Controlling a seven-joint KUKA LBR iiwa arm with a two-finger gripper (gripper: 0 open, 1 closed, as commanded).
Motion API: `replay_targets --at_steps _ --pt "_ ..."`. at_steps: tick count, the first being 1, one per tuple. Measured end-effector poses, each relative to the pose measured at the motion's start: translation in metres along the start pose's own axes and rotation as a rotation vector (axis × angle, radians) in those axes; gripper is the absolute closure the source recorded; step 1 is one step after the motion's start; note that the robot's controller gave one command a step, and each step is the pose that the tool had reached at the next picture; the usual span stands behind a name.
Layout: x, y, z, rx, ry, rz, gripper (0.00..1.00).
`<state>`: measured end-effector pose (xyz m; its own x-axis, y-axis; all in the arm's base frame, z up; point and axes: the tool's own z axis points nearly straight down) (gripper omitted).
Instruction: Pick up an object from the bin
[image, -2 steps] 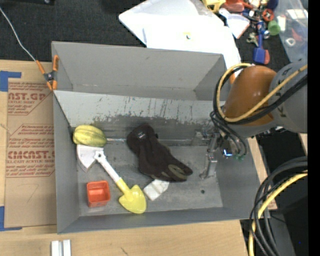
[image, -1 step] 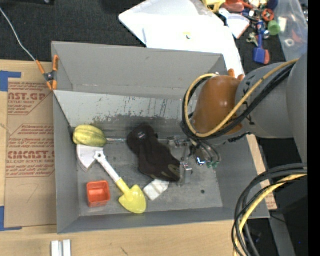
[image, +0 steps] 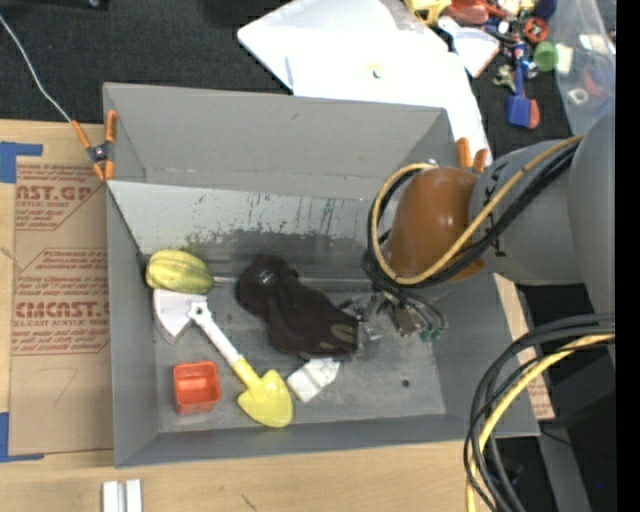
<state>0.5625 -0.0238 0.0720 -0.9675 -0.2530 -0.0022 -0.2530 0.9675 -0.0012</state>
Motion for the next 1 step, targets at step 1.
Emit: replay_targets --at_steps 1 --pt "0.0000 0.0000 0.0000 0.000 0.000 0.000 1.00"
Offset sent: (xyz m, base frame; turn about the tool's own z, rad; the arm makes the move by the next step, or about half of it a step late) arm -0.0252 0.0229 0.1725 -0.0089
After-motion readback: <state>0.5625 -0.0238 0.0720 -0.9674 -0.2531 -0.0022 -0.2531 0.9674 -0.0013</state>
